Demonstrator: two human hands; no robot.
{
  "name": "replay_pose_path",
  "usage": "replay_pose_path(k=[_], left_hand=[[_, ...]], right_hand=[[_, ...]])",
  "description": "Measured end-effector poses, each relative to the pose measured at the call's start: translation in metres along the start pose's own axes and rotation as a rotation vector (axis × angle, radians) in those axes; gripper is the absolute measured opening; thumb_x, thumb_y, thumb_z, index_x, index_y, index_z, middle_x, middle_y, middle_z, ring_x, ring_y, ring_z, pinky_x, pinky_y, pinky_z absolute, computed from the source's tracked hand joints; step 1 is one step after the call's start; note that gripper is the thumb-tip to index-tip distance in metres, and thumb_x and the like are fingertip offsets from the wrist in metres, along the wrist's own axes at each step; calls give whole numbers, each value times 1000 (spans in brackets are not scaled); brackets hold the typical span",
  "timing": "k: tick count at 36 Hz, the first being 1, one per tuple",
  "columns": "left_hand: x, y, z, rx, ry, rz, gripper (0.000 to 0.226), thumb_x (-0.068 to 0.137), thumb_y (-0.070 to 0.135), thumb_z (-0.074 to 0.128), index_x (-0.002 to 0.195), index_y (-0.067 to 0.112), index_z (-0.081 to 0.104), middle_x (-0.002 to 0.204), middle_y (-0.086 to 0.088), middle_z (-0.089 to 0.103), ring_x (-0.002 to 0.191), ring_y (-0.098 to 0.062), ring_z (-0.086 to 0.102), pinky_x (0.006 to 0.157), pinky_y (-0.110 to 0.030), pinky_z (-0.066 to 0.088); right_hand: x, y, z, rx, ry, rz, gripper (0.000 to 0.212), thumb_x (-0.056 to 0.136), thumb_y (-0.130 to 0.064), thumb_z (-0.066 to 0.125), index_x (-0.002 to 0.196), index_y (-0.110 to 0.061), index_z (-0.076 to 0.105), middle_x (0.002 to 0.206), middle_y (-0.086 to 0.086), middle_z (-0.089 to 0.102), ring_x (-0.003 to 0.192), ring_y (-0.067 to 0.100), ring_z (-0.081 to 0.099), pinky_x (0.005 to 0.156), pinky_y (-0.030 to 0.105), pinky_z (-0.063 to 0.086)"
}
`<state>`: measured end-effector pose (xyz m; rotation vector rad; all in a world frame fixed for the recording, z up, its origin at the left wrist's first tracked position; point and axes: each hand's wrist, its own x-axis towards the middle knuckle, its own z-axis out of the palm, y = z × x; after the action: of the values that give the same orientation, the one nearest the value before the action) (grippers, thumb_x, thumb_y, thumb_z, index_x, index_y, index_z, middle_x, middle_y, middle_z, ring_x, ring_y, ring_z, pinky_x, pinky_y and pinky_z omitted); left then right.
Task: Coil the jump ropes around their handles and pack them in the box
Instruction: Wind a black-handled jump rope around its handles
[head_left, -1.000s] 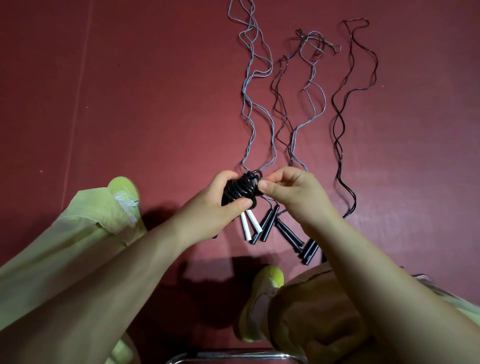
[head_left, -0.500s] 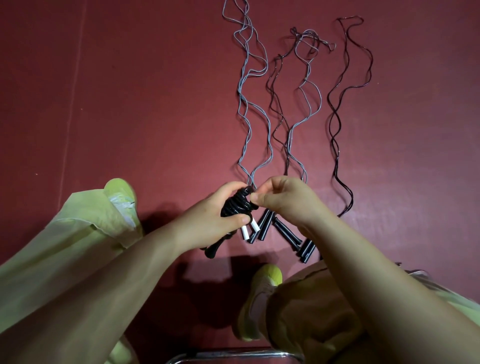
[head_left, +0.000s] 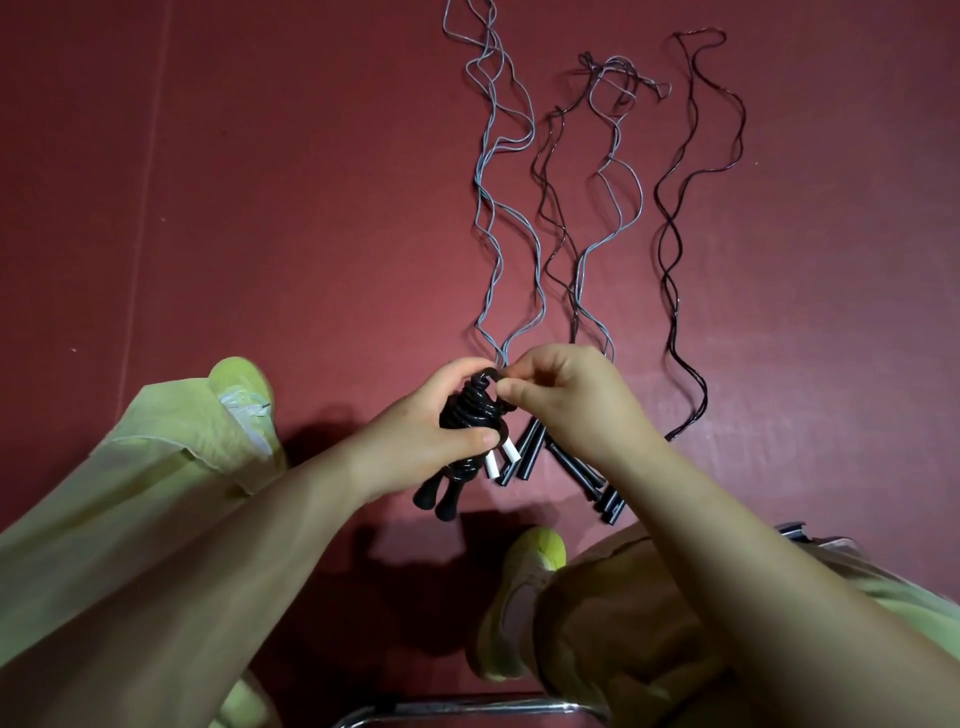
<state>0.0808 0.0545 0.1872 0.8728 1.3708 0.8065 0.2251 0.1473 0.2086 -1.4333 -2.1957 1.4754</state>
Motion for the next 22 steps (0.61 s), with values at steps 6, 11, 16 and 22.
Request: replay_pose_path(k=[6,11,16,22], left_hand=[[5,-1,-1,-155,-6,-1,49,70,26,65,110,50,49,107,3,60,89,-9,62,79,-34,55],[3,-6,1,-11,-26,15,51,79,21,69,107,54,43,108,11,59,86,2,59,81,-17,50],[-1,-4,0,80,-19,30,54,70,30,61,108,61,40,107,19,58,92,1,59,87,-19,48],[-1,0,0,104,-37,81,54,71,26,60,110,57,41,107,18,58,90,5,57,86,-21,49]], right_hand=[[0,-1,-4,45,81,-63,14,83,-17,73,71,-20,66,73,2,71,73,21,66,73,40,53],[2,0,-6,-28,-87,-12,22,84,-17,73,67,-22,62,67,-3,65,59,1,54,63,24,45],[3,4,-9,114,-138,99,15,85,-16,72,71,-16,65,71,4,69,68,16,59,73,44,52],[4,9,-7,279,-143,207,17,81,-14,77,73,-14,61,68,1,63,56,6,52,61,20,42]])
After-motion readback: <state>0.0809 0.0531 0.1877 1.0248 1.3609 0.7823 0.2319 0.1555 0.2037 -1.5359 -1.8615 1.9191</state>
